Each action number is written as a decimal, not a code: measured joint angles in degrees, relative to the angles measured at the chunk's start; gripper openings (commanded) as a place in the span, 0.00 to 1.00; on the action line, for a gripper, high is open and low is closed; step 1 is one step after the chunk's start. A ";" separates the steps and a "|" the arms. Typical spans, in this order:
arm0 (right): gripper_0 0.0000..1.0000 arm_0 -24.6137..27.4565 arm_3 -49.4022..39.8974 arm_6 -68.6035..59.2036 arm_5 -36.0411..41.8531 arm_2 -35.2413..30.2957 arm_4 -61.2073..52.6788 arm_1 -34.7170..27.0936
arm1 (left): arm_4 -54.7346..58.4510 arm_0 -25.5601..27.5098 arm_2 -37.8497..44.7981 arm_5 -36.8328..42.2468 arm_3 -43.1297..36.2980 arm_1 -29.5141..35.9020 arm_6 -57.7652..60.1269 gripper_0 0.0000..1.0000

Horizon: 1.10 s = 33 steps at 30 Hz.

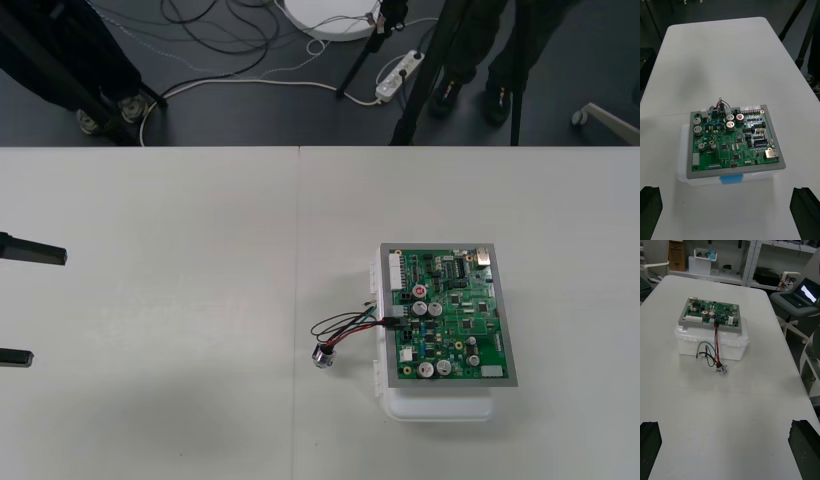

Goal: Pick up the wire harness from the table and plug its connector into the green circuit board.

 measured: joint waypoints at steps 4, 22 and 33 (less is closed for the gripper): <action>1.00 0.01 -0.10 0.00 -2.10 -0.01 0.00 0.00 | 0.82 0.90 0.91 -0.01 -0.69 0.61 0.00 1.00; 1.00 0.04 -0.14 0.00 -2.17 -0.04 -1.77 -0.01 | 1.45 0.94 1.02 -0.02 -0.83 0.75 0.02 1.00; 1.00 0.90 -0.14 -0.01 -2.18 -0.04 -1.77 -0.01 | 1.45 0.94 1.02 -0.02 -0.83 0.75 0.02 1.00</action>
